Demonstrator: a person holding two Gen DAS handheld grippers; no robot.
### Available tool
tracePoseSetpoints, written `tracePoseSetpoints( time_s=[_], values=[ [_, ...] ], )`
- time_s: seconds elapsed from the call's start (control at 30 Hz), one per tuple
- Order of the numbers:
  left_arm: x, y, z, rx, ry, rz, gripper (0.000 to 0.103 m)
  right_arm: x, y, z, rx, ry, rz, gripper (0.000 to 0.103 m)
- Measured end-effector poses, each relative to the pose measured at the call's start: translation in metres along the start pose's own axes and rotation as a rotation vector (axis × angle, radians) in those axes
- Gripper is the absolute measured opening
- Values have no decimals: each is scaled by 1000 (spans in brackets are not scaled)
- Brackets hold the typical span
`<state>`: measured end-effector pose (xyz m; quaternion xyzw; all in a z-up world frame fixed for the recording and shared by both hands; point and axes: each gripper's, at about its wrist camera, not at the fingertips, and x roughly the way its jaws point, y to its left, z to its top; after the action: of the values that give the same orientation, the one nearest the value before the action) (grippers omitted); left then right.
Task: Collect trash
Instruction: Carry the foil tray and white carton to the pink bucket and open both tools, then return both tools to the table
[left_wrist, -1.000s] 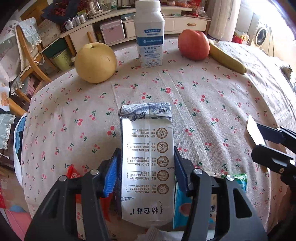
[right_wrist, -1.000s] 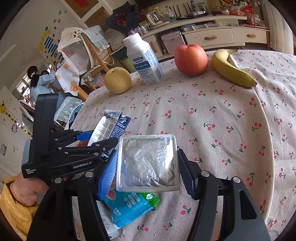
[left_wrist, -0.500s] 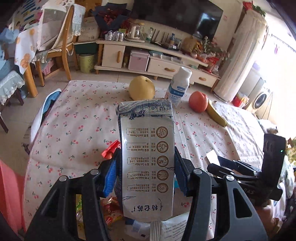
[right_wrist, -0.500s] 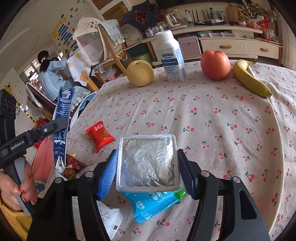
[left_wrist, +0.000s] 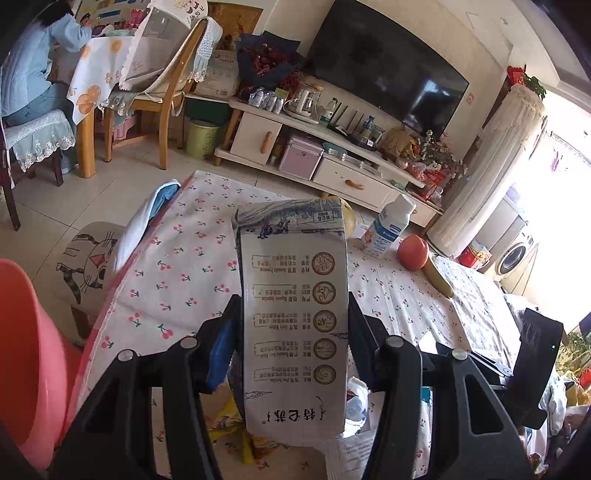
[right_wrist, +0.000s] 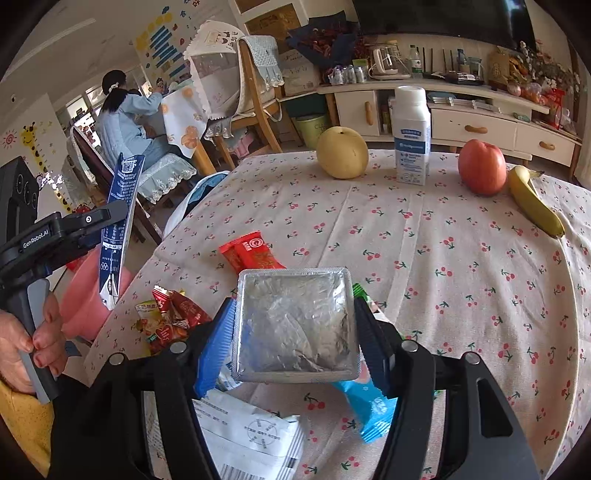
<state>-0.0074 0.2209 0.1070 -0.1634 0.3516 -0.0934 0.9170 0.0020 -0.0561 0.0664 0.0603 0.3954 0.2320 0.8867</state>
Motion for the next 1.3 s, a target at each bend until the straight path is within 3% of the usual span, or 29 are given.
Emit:
tracePoseSetpoints(
  time_s=[0.23,0.47,0.77,0.93,1.07,1.1,1.17,1.2,1.23,1.3],
  values=[
    [-18,40,-1,-47,-21,51,55,10,50,10,-60,-7,11,64],
    [-55,80,9,-74,-96,144,55,18,134,33,-132,-33,130,64],
    [-108,168,20,-265,-194,301,56,61,270,52,-252,12,324,64],
    [-133,213,18,-381,-230,379,56,96,329,49,-310,65,377,64],
    [-140,243,14,-456,-212,434,56,126,355,37,-358,115,370,65],
    [-140,249,13,-472,-206,447,57,134,360,34,-367,134,370,65],
    [-140,262,13,-497,-191,453,67,143,366,29,-368,146,352,82],
    [-141,267,13,-509,-189,465,78,145,366,27,-360,143,343,84],
    [-143,268,12,-514,-195,482,84,145,364,26,-352,134,340,87],
    [-144,269,12,-504,-213,497,84,142,358,27,-341,106,316,90]
  ],
)
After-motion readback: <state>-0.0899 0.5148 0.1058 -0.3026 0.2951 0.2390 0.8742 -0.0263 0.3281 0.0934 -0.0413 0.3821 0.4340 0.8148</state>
